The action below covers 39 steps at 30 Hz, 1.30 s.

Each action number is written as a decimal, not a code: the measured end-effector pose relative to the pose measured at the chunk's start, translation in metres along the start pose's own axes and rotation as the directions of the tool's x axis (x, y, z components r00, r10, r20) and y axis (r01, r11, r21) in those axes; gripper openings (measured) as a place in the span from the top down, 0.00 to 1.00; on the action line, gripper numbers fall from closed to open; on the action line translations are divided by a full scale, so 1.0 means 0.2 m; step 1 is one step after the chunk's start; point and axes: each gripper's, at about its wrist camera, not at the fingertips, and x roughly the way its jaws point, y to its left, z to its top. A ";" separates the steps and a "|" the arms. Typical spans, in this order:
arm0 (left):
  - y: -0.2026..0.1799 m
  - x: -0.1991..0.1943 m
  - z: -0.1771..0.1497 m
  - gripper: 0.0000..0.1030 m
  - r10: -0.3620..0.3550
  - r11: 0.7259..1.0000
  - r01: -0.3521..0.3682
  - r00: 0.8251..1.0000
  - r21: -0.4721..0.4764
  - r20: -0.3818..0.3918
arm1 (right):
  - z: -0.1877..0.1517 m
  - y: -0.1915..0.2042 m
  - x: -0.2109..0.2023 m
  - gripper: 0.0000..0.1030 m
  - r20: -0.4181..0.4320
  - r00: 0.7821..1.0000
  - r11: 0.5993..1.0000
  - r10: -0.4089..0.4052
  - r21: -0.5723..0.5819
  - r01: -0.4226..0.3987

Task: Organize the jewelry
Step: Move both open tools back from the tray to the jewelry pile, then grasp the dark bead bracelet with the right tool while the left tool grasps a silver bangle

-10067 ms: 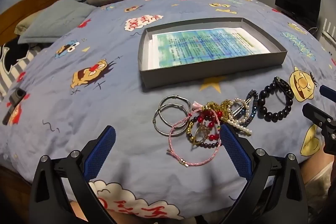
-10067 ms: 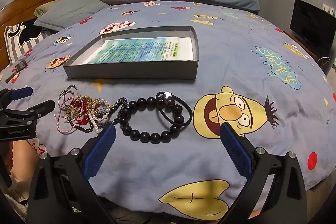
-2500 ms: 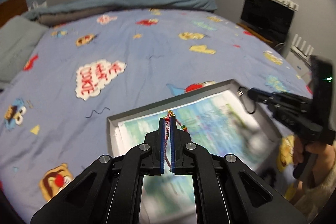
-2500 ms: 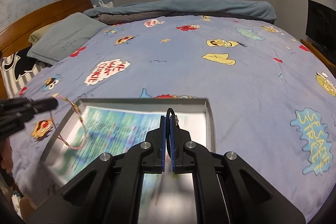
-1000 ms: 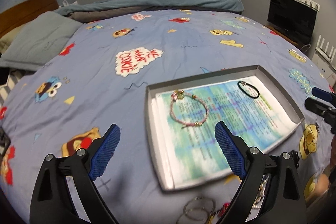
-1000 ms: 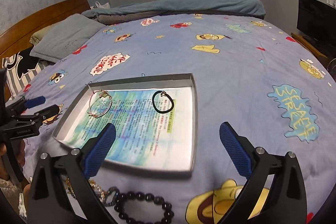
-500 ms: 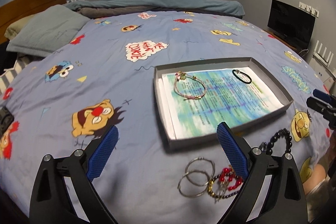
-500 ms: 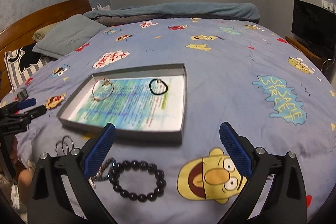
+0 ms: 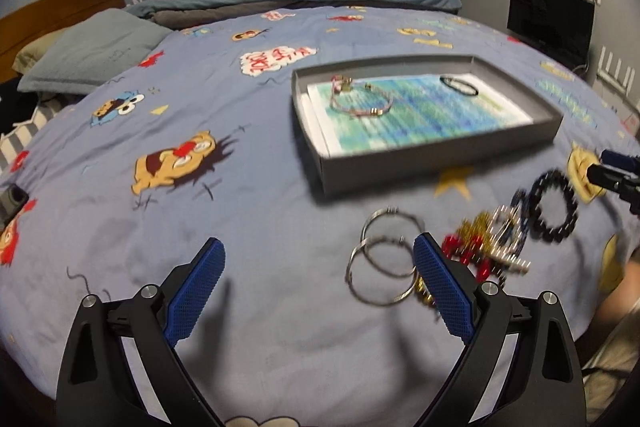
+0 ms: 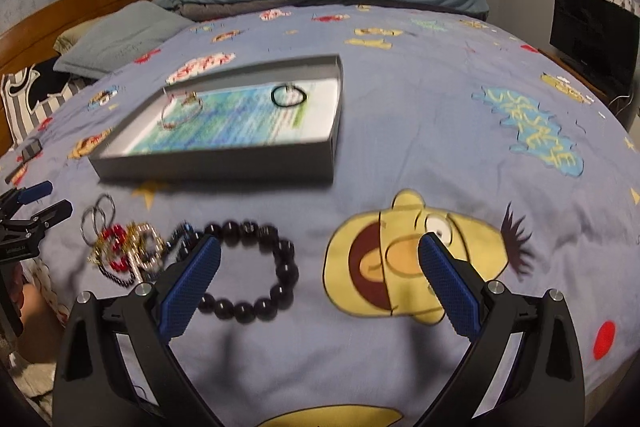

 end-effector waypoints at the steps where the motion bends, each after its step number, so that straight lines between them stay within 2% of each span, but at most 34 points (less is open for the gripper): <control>1: -0.01 0.01 -0.02 0.08 0.001 1.000 -0.001 1.000 0.002 -0.002 | -0.02 0.01 0.01 0.05 -0.007 1.000 1.000 0.001 -0.005 -0.001; 7: -0.02 0.05 -0.08 0.09 -0.001 1.000 0.001 1.000 0.004 -0.006 | -0.07 0.08 0.04 0.05 -0.028 0.999 0.999 0.018 -0.043 -0.019; 11: -0.02 0.05 -0.09 0.09 -0.013 1.000 0.013 1.000 -0.002 0.004 | -0.10 0.11 0.04 0.05 -0.009 1.000 0.997 0.016 -0.076 -0.017; 19: -0.05 0.06 -0.11 0.09 -0.007 0.999 0.007 1.000 0.038 0.000 | -0.13 0.12 0.05 0.06 -0.008 1.000 0.995 0.030 -0.090 -0.031; 24: -0.05 0.06 -0.11 0.09 -0.022 0.999 0.022 1.000 0.030 -0.005 | -0.13 0.12 0.06 0.23 -0.013 0.999 0.996 0.045 -0.080 -0.046; 27: -0.05 0.06 -0.11 0.10 -0.028 0.999 0.028 1.000 0.035 -0.004 | -0.13 0.11 0.07 0.39 -0.013 0.999 0.997 0.048 -0.061 -0.048; 29: -0.05 0.06 -0.10 0.10 -0.028 0.999 0.028 1.000 0.031 -0.003 | -0.12 0.11 0.09 0.60 -0.030 0.999 0.998 0.026 -0.060 -0.028; 33: -0.05 0.07 -0.10 0.10 -0.028 0.999 0.028 1.000 0.027 -0.003 | -0.12 0.09 0.13 0.66 -0.048 0.999 0.999 0.023 -0.038 -0.025; 37: -0.05 0.07 -0.10 0.11 -0.028 0.999 0.028 1.000 0.028 -0.007 | -0.10 0.10 0.15 0.81 -0.048 0.999 0.999 0.020 -0.037 -0.022; 39: -0.05 0.07 -0.10 0.11 -0.028 0.999 0.028 1.000 0.032 -0.006 | -0.09 0.11 0.17 0.83 -0.050 0.999 0.999 0.021 -0.047 -0.023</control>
